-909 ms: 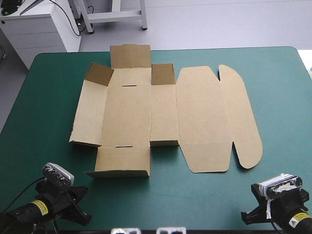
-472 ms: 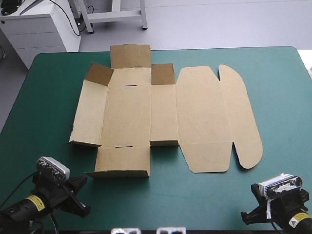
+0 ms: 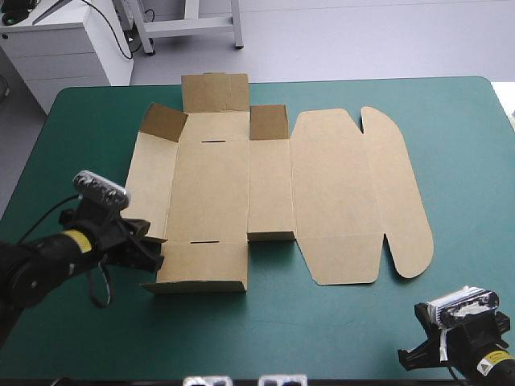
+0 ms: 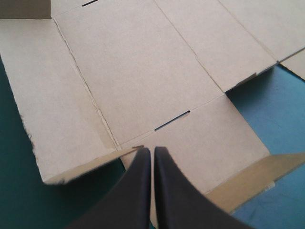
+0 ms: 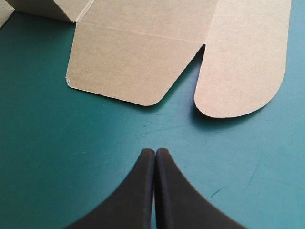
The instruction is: Fold the box
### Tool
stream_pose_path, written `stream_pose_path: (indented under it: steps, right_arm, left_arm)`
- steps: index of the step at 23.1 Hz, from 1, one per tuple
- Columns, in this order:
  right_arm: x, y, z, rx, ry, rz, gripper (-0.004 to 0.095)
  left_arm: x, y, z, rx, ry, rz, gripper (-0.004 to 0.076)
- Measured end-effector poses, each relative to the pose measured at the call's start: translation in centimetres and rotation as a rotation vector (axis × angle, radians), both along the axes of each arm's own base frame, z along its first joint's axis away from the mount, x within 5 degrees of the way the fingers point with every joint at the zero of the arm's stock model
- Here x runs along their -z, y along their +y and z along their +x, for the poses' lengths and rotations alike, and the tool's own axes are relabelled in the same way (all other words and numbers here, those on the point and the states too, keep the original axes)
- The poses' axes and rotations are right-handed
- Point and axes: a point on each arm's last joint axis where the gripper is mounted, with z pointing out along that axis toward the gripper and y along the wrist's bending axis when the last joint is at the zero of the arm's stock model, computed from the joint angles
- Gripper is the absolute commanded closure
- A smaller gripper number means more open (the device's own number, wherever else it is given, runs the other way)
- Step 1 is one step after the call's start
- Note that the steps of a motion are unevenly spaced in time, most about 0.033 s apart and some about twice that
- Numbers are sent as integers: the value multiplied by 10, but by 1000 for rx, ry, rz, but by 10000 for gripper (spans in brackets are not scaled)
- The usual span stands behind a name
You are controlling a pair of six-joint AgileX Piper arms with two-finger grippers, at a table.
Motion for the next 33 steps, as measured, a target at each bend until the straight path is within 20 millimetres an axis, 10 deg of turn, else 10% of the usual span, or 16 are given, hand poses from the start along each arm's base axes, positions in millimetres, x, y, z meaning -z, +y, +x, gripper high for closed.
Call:
stream_pose_path:
  steps: [12, 22, 29, 33]
  right_arm:
    - [0, 0, 0, 0, 0, 0, 922]
    - [0, 0, 0, 0, 0, 0, 922]
    - [0, 0, 0, 0, 0, 0, 922]
    - [0, 0, 0, 0, 0, 0, 922]
  left_arm:
    - [-12, 12, 128, 27, 230, -69, 706]
    - [8, 171, 155, -367, 290, -324, 706]
    - [36, 189, 172, -479, 402, -474, 280]
    - [54, 189, 182, -483, 457, -494, 225]
